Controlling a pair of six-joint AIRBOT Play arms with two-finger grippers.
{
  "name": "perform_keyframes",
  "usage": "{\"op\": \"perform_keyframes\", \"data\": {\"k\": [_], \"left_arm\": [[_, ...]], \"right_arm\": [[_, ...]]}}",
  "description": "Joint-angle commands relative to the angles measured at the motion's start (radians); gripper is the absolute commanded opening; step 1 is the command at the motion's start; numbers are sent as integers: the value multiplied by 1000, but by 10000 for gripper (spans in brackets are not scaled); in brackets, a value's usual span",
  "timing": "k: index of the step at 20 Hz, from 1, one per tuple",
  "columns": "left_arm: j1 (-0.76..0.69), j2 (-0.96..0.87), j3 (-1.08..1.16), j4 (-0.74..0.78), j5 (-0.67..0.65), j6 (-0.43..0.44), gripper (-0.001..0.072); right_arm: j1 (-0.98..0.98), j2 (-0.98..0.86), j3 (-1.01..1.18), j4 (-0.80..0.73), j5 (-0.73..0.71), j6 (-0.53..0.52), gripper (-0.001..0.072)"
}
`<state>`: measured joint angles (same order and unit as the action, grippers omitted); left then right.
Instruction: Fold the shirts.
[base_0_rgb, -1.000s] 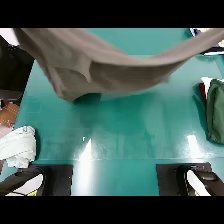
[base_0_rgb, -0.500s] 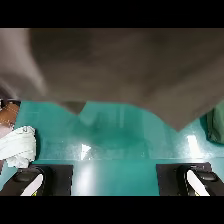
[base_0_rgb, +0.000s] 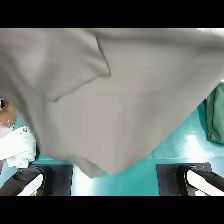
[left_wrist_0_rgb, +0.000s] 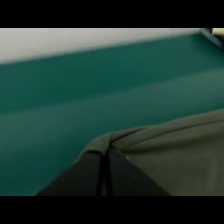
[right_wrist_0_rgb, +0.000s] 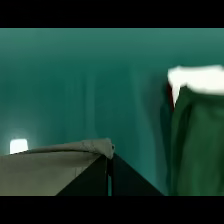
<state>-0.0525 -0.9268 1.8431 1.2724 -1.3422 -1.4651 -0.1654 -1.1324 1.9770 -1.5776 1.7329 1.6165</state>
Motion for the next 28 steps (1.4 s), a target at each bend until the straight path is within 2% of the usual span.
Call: {"op": "perform_keyframes", "data": {"k": [1,5,9,13,19,22,28], "left_arm": [[1,-140,-170,30,-82,11,25],[1,-312,-261,34,19,52,25],[1,-430,-263,42,97,73,25],[1,-471,-264,140,209,77,25],[2,-504,-265,269,331,77,25],[2,-547,-265,270,297,78,25],[1,-568,-317,285,86,77,24]], "right_arm": [[0,-149,-118,-10,95,5,11],[38,-294,-149,-11,31,-13,11],[96,-375,-148,-12,-187,-12,11],[116,-426,-148,-13,-357,-8,11],[116,-493,-149,-19,-409,17,11],[138,-500,-197,-11,-415,17,10],[156,-465,-393,22,-429,16,11]]}}
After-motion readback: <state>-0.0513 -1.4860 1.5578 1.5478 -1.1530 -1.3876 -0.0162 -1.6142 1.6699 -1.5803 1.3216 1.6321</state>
